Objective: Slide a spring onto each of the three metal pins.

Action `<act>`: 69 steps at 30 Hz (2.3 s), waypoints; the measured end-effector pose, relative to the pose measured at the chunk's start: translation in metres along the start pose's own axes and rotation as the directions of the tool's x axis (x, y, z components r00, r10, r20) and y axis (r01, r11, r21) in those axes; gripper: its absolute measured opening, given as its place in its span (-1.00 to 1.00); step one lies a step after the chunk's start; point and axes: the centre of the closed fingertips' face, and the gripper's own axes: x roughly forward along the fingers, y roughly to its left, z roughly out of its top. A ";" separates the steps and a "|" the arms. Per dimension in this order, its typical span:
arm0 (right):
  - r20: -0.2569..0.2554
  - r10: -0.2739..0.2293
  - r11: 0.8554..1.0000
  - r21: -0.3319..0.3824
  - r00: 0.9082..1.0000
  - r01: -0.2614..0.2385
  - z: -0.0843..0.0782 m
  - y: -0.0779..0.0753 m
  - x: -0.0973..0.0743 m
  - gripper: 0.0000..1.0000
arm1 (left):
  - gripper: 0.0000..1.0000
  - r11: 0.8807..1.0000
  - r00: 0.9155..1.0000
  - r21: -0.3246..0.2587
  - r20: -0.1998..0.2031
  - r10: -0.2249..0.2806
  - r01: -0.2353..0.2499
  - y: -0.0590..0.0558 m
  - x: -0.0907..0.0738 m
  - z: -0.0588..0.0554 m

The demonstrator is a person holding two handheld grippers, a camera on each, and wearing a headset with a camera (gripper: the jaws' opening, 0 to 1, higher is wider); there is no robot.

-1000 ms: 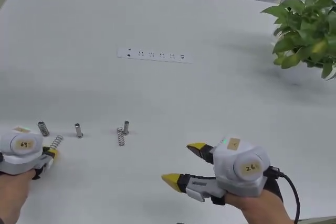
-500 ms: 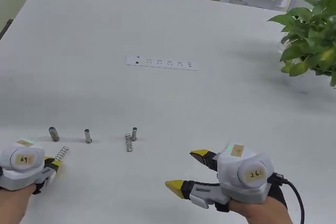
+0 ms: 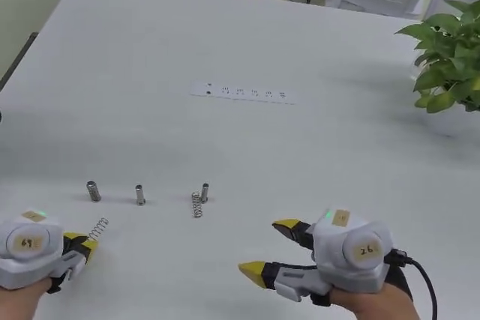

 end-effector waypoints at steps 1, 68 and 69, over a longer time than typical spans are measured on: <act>0.001 0.003 1.000 0.005 1.000 -0.003 0.000 0.001 0.001 0.06 | -0.95 1.000 1.000 0.006 0.002 -0.005 0.005 -0.002 -0.002 0.000; 0.026 0.316 0.942 -0.129 0.948 -0.310 0.033 0.082 0.025 -0.55 | -0.95 0.713 0.870 0.563 -0.022 -0.493 0.418 -0.178 -0.072 0.064; 0.024 0.318 0.941 -0.127 0.948 -0.313 0.033 0.083 0.025 -0.59 | -0.95 0.706 0.867 0.566 -0.029 -0.497 0.424 -0.180 -0.072 0.063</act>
